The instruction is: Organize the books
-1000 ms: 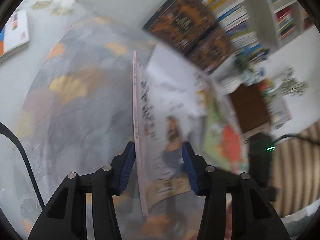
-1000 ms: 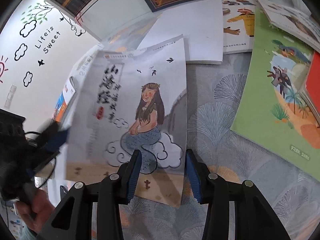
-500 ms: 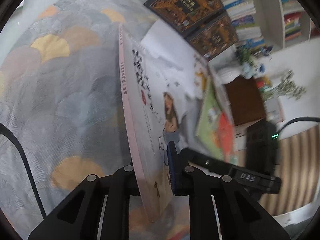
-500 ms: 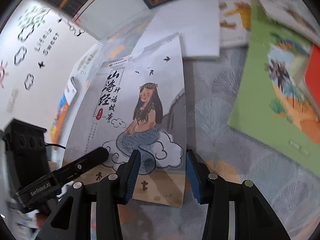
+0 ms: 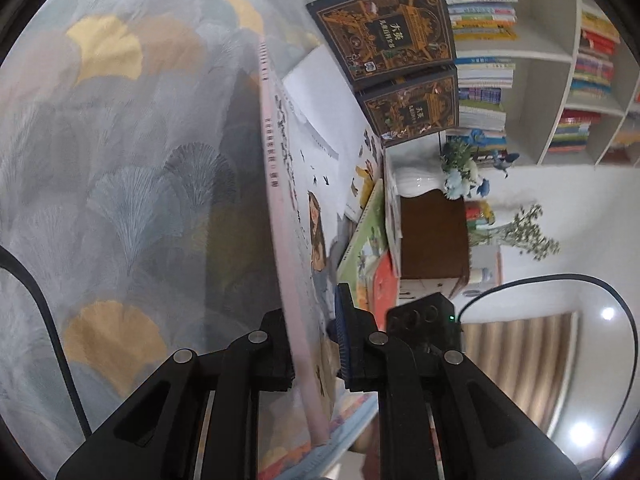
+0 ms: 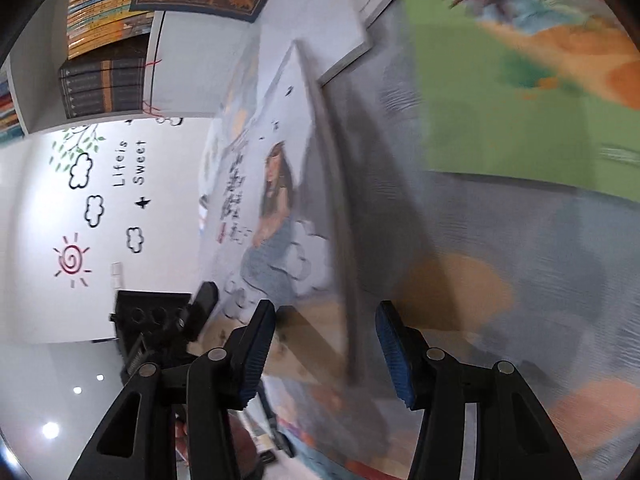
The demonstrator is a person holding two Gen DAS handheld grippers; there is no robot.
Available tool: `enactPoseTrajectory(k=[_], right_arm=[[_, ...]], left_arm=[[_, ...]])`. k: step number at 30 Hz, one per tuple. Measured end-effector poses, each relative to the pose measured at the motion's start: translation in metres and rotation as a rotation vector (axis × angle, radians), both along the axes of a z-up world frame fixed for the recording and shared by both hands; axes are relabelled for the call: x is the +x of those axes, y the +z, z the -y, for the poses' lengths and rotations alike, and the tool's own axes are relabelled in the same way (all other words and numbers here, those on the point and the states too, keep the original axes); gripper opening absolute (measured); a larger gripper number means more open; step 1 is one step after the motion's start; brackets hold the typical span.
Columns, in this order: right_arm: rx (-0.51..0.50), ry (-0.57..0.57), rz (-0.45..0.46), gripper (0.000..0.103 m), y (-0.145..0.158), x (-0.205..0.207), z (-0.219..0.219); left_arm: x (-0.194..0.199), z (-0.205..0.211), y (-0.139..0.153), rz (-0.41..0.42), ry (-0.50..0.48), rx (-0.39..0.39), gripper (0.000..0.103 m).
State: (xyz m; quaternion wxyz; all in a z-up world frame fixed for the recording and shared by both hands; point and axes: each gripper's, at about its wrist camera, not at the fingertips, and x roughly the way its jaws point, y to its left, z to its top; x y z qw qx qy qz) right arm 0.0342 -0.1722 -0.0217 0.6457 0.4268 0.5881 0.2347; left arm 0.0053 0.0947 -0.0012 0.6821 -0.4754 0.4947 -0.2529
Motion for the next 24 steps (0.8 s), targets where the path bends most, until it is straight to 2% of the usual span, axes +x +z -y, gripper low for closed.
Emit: enactPoseTrajectory(k=[5,7,11,14,17,24], right_arm=[[-0.061,-0.004,0.053,0.031,0.012,0.002,-0.005],[-0.119,0.009,0.089,0.029,0.021,0.001,-0.007],[-0.275,0.081,0.199,0.027,0.048,0.002,-0.023],[-0.404,0.146,0.291,0.027,0.067,0.0,-0.042],[-0.481,0.192,0.354,0.027,0.08,-0.002,-0.056],[-0.537,0.23,0.427,0.027,0.097,-0.005,-0.064]], left_arm=[[-0.002,-0.003,0.001,0.003,-0.002,0.067,0.013],[-0.003,-0.001,0.003,0.013,-0.017,0.133,0.013],[-0.005,0.01,0.015,0.061,-0.057,0.321,0.013],[-0.006,0.013,0.023,0.099,-0.06,0.389,0.013],[-0.006,0.016,0.038,0.161,-0.063,0.465,0.013],[-0.007,0.008,0.05,0.209,-0.055,0.448,0.013]])
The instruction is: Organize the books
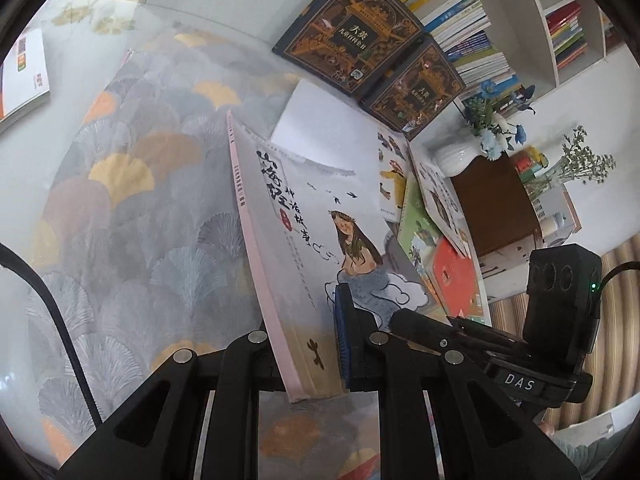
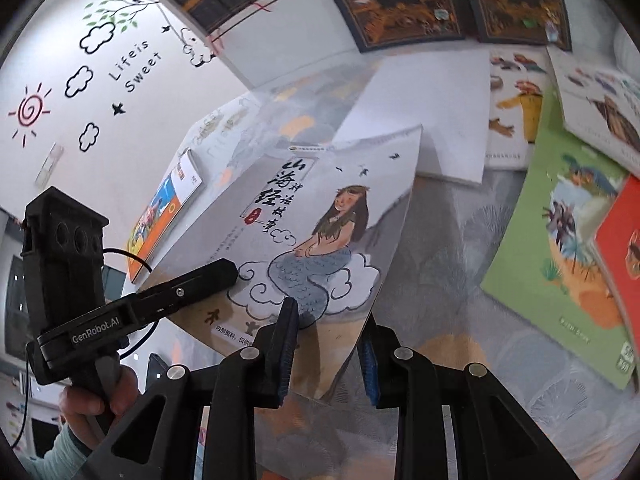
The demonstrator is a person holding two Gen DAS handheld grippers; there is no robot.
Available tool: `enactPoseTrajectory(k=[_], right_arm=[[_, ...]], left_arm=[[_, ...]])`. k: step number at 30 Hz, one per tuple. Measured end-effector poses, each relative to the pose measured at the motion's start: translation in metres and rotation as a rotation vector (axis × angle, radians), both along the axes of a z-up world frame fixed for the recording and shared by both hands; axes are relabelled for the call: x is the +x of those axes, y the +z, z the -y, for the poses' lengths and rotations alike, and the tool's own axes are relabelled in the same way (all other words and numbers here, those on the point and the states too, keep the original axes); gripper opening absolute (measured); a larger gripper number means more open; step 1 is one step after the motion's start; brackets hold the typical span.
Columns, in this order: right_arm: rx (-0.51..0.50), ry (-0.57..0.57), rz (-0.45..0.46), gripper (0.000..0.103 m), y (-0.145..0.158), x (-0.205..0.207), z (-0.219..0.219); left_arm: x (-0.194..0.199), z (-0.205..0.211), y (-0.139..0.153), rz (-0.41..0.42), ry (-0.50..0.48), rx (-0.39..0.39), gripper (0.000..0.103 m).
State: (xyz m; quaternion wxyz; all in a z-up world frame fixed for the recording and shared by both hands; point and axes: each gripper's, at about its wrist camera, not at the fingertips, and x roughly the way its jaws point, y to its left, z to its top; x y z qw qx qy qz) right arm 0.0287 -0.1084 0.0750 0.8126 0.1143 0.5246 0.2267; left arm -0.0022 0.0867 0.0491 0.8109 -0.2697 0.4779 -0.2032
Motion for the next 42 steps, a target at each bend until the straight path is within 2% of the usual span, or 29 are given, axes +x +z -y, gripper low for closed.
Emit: enactPoseTrajectory(k=[10,16,24,27,35,40,42], right_arm=[[0.01,0.023,0.063,0.027,0.021,-0.011,-0.001],[0.019,0.045,0.093,0.027,0.035,-0.003,-0.014],[0.026,0.112,0.138,0.028,0.043,0.042,-0.046],[0.036,0.125,0.131,0.028,0.037,0.068,-0.06],[0.025,0.135,0.073,0.028,0.004,0.134,-0.096],[0.048,0.117,0.031,0.028,-0.011,0.157,-0.107],[0.057,0.113,0.013,0.028,-0.017,0.162,-0.113]], left_arm=[[0.002,-0.005,0.019,0.06,0.01,-0.023,0.014],[0.006,-0.011,0.028,0.093,0.031,-0.022,0.015],[0.04,-0.041,0.04,0.142,0.092,0.021,0.015],[0.06,-0.055,0.035,0.138,0.13,0.033,0.015],[0.113,-0.088,-0.006,0.073,0.209,0.041,0.015],[0.138,-0.106,-0.026,0.027,0.242,0.022,0.016],[0.144,-0.112,-0.031,0.01,0.264,0.036,0.019]])
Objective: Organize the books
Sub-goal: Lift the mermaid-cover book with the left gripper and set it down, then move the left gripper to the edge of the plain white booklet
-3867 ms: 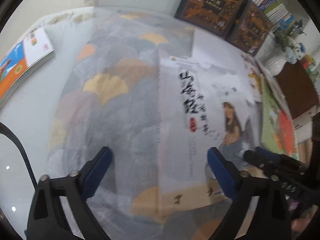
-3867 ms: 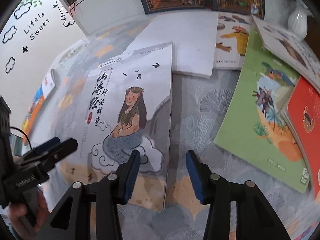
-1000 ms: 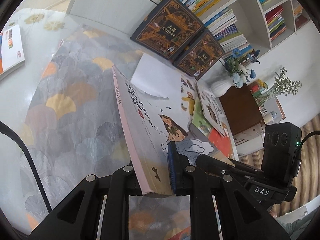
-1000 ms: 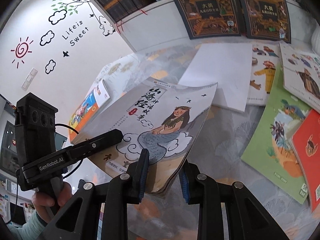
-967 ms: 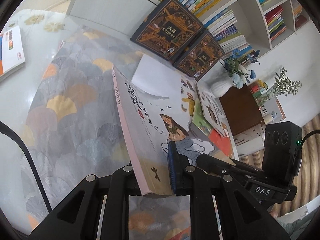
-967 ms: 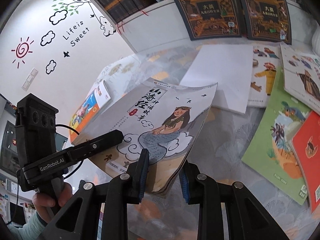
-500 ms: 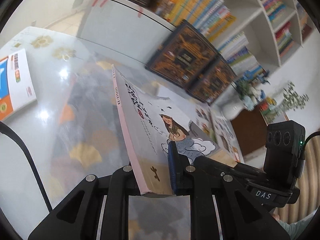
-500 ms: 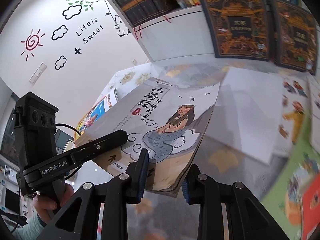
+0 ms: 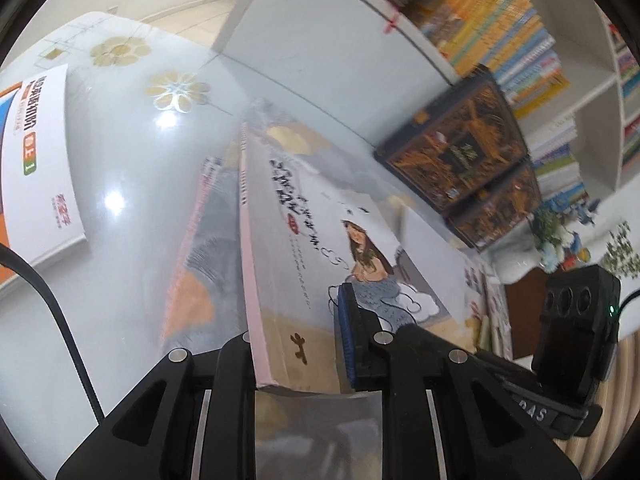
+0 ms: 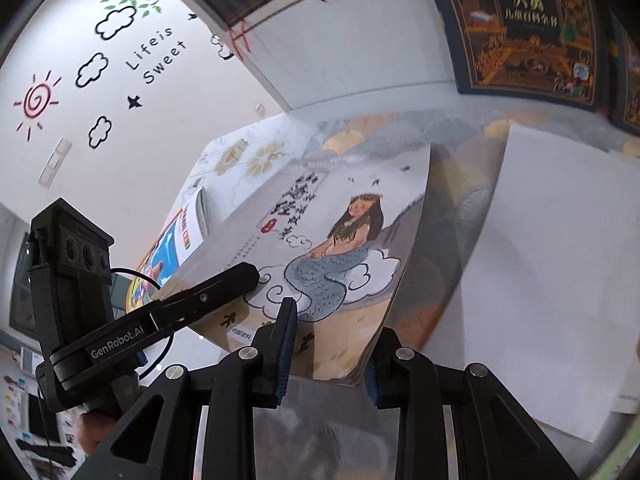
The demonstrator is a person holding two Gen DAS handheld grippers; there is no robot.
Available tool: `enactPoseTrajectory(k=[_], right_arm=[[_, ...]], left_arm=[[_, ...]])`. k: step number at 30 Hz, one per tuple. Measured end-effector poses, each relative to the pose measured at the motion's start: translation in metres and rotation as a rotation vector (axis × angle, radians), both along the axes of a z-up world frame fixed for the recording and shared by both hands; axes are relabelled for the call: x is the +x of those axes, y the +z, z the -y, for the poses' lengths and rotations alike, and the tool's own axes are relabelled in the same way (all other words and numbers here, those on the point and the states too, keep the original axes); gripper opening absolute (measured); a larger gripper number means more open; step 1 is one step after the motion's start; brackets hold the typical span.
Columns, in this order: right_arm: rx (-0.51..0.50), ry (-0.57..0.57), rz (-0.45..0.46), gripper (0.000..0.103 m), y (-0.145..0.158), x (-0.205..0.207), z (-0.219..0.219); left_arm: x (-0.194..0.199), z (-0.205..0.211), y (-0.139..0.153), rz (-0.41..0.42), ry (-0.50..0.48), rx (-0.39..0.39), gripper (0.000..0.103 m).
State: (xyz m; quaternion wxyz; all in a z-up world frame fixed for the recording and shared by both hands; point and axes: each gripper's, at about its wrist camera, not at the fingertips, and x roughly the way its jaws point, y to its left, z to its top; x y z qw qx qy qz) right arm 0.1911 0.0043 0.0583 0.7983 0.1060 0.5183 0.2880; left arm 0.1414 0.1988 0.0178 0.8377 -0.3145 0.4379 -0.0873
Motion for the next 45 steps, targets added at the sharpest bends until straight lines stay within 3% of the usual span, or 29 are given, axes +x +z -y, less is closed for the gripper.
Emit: enactPoseTrajectory(k=[7,15,18,26,31,36,41,44,45], right_arm=[[-0.058,-0.024,-0.009,0.028,-0.02,0.012,-0.01],[0.009,-0.062,-0.166,0.028,-0.039,0.0,0.029],[0.026,-0.068,-0.197,0.029,-0.04,-0.022,0.055],[0.003,-0.147,-0.243,0.032,-0.041,-0.085,0.134],[-0.032,-0.254,-0.207,0.047,-0.029,-0.11,0.183],[-0.025,-0.325,-0.145,0.056,-0.011,-0.107,0.209],[-0.031,-0.371,-0.059,0.056,0.006,-0.089,0.214],[-0.103,-0.411,-0.019,0.056,0.003,-0.069,0.205],[-0.128,-0.424,-0.008,0.05,0.002,-0.061,0.202]], left_arm=[[-0.008,-0.021,-0.02,-0.071,0.087,-0.01,0.022],[-0.053,-0.02,-0.02,-0.094,0.142,0.045,0.023],[-0.058,-0.005,-0.01,-0.074,0.086,0.057,0.024],[-0.032,0.1,0.01,-0.008,-0.232,0.142,0.031],[-0.001,0.152,0.008,-0.013,-0.385,0.193,0.034],[0.034,0.174,-0.002,-0.033,-0.416,0.226,0.05],[0.062,0.167,-0.013,-0.07,-0.364,0.277,0.05],[0.079,0.168,-0.025,-0.114,-0.353,0.319,0.05],[0.083,0.169,-0.03,-0.129,-0.351,0.33,0.05]])
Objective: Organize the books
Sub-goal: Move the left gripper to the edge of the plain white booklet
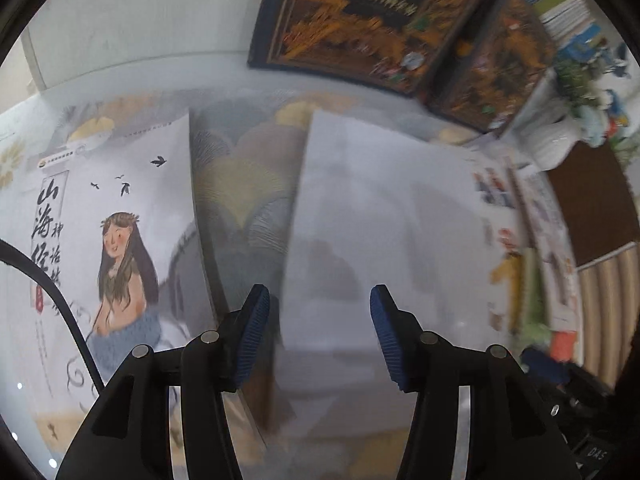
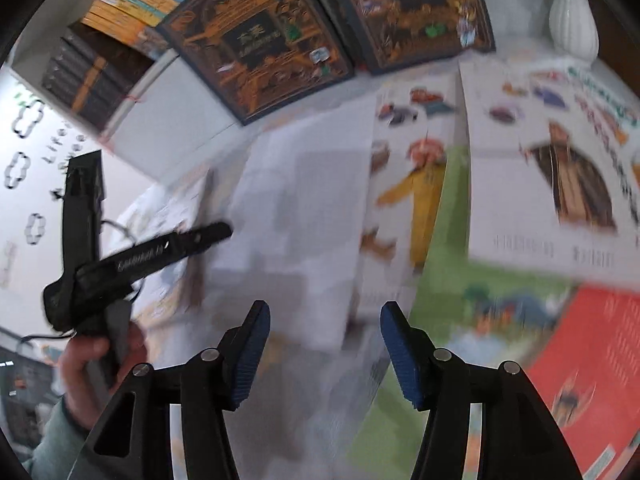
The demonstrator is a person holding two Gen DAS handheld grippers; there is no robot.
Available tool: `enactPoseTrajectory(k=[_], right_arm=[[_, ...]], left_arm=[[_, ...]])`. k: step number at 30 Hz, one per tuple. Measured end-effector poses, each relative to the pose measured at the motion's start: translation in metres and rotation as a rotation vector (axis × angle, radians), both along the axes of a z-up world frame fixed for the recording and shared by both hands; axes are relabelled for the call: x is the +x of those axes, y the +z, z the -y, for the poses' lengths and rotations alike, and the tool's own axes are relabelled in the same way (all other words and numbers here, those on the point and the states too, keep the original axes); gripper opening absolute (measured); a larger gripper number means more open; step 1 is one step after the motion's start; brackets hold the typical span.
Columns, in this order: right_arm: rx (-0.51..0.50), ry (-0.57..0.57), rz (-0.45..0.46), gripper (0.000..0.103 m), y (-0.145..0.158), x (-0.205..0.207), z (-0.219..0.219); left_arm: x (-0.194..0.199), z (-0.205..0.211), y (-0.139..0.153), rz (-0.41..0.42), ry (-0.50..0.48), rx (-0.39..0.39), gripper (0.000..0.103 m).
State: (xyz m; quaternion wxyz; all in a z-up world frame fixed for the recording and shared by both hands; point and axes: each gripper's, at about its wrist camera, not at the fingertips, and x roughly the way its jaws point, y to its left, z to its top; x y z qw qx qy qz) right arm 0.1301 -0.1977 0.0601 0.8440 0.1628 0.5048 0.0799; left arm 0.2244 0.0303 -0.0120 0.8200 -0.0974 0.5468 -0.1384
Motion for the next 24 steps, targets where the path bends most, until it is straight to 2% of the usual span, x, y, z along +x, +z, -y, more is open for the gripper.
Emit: enactPoseTrajectory(k=[2,4,6,11,15,18,19,24], right_arm=[[-0.029,-0.026,0.0,0.042,-0.006,0.015,-0.002],[-0.025,-0.045,-0.019,0.042,-0.015,0.03,0.002],[-0.015,-0.047,-0.014,0.04,-0.02,0.038,0.001],[-0.067,0.0,-0.026,0.042,-0.018,0.05,-0.019],[0.018,0.002,-0.082,0.042,-0.02,0.037,-0.011],[0.015,0.024,-0.126,0.043,-0.018,0.016,-0.014],[0.006,0.039,-0.136,0.047,-0.017,0.008,-0.017],[0.006,0.112,-0.2,0.047,-0.02,-0.055,-0.025]], left_arm=[[0.002,0.003,0.0,0.018,0.001,0.023,0.05],[0.006,0.009,0.0,0.017,-0.001,0.056,0.052],[0.007,0.012,0.0,0.017,-0.005,0.056,0.061],[-0.002,0.025,0.0,0.015,-0.087,0.078,0.066],[-0.02,0.016,0.005,-0.012,-0.095,0.047,0.065],[-0.049,0.014,0.012,-0.039,-0.099,0.025,0.066],[-0.066,0.015,0.011,-0.05,-0.106,0.027,0.065],[-0.163,0.021,0.01,-0.07,-0.139,0.088,0.065]])
